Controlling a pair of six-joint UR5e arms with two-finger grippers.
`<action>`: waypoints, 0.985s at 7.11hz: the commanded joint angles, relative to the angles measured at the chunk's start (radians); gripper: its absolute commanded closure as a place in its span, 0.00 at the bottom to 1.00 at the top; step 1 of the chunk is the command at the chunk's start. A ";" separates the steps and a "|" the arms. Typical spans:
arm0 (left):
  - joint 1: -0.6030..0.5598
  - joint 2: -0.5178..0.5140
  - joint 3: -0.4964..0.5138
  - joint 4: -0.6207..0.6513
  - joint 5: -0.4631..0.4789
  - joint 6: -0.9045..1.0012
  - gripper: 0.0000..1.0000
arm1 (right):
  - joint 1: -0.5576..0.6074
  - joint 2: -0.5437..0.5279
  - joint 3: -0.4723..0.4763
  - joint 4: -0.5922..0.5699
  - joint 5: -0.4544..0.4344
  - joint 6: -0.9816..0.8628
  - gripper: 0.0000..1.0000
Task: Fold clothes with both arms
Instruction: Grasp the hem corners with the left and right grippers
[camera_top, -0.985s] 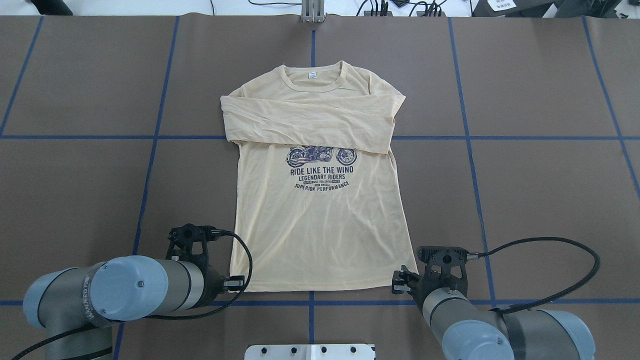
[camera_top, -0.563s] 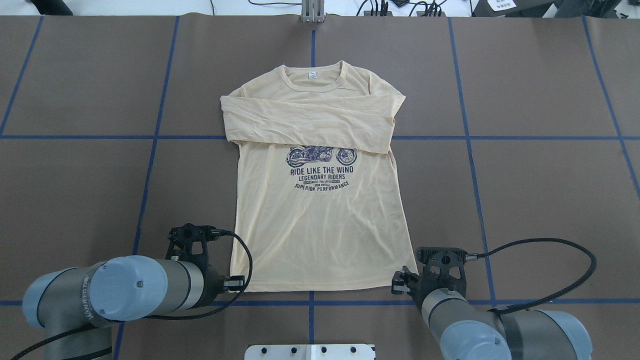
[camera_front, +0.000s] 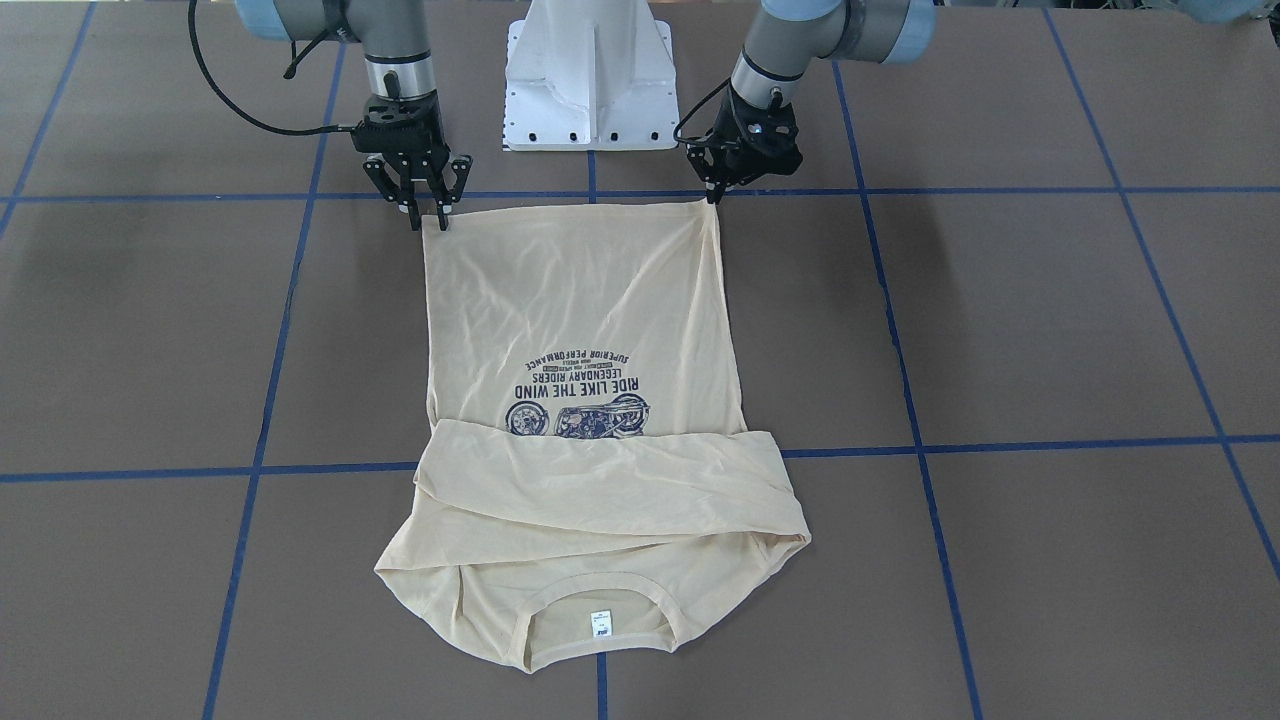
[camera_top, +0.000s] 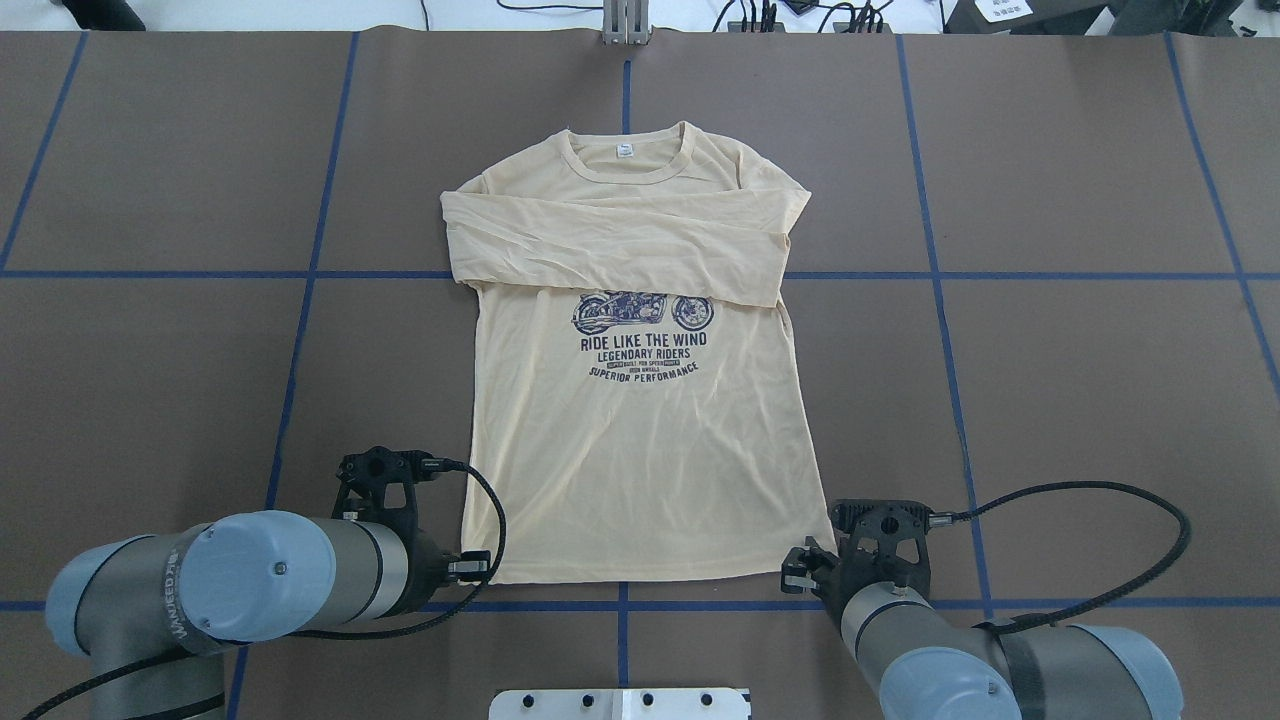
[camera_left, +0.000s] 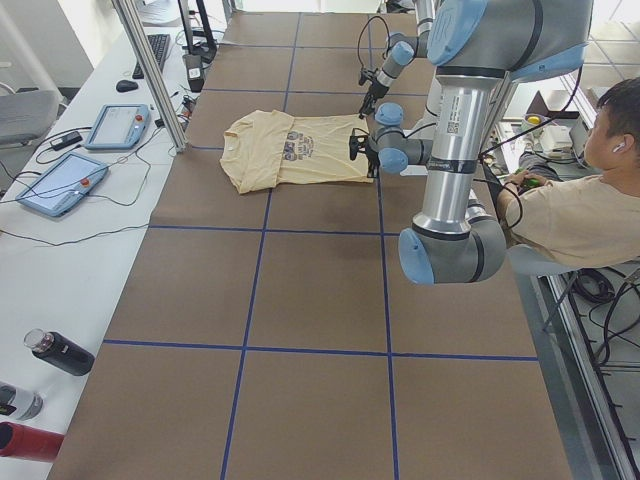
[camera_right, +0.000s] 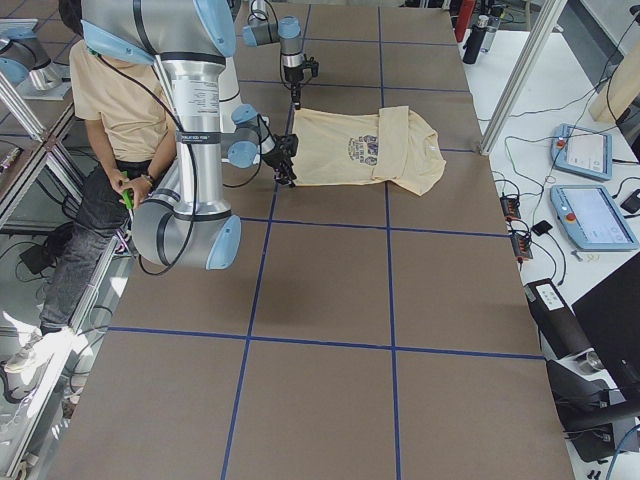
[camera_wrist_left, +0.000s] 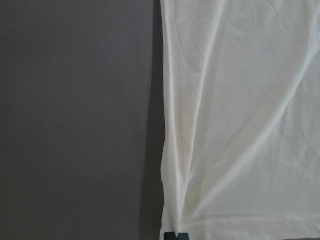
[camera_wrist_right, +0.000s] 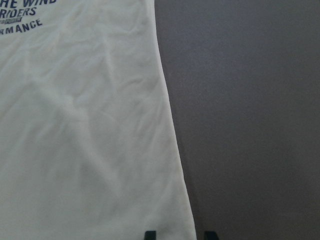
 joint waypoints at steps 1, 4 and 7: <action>-0.001 -0.001 0.000 0.000 0.000 0.000 1.00 | -0.001 0.000 0.002 0.001 0.000 0.003 0.74; -0.001 -0.001 -0.002 0.000 0.000 0.000 1.00 | 0.001 0.000 0.009 0.004 0.000 0.005 1.00; -0.004 0.036 -0.134 0.044 -0.015 0.003 1.00 | 0.017 -0.020 0.151 -0.008 0.024 0.002 1.00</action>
